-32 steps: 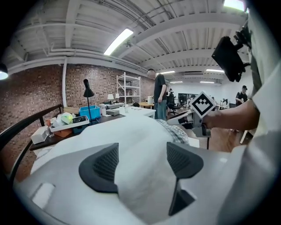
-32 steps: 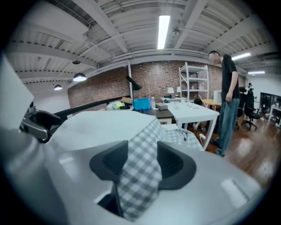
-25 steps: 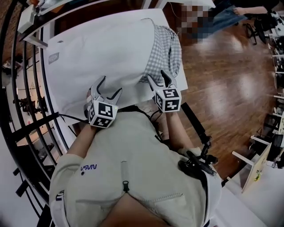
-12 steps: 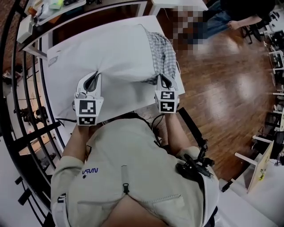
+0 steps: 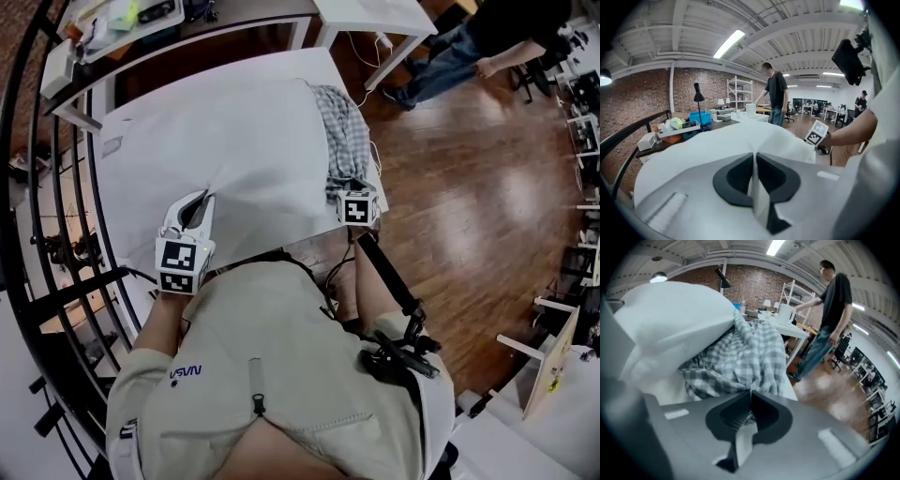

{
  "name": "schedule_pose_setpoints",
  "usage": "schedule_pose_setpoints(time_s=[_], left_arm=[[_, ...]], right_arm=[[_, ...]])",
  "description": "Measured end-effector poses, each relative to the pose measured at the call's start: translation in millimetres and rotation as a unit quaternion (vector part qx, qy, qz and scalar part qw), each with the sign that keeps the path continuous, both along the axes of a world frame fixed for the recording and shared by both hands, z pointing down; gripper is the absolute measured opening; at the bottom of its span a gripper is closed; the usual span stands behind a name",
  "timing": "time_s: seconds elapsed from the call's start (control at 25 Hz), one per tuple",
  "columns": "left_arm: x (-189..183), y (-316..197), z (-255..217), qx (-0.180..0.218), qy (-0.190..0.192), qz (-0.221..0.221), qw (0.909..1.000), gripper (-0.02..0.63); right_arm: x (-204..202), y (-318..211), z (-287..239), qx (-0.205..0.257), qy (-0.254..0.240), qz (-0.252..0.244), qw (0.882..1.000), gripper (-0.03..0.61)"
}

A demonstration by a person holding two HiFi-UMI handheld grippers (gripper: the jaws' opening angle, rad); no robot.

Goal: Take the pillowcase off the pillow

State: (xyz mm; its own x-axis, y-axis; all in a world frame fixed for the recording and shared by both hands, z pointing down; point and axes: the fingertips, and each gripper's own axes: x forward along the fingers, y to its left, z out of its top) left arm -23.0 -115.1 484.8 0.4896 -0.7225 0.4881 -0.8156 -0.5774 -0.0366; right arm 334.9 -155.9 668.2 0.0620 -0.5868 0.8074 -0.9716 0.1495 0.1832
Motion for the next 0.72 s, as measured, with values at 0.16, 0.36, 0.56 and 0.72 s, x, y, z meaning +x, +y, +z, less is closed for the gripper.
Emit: schedule_pose_setpoints(time_s=[0.16,0.36,0.56,0.72], left_arm=[[16,22,-3,-0.029,-0.003,0.054,0.9981,0.084],[21,-7,-82,0.093,0.0,0.069,0.9933,0.134],[7,-96,-27,0.012,-0.033,0.024,0.9991,0.341],[10,-137,3,-0.039,-0.033,-0.003,0.9987,0.386]], right_arm=[[-13,-6,-37,0.043,-0.053,-0.017,0.997,0.137],[-34,-54,-123,0.166,-0.115,-0.064,0.977,0.146],[-64,-147,-145,0.179,-0.132,-0.117,0.968,0.146],[-80,-207,-140,0.155,-0.157,-0.122,0.968,0.15]])
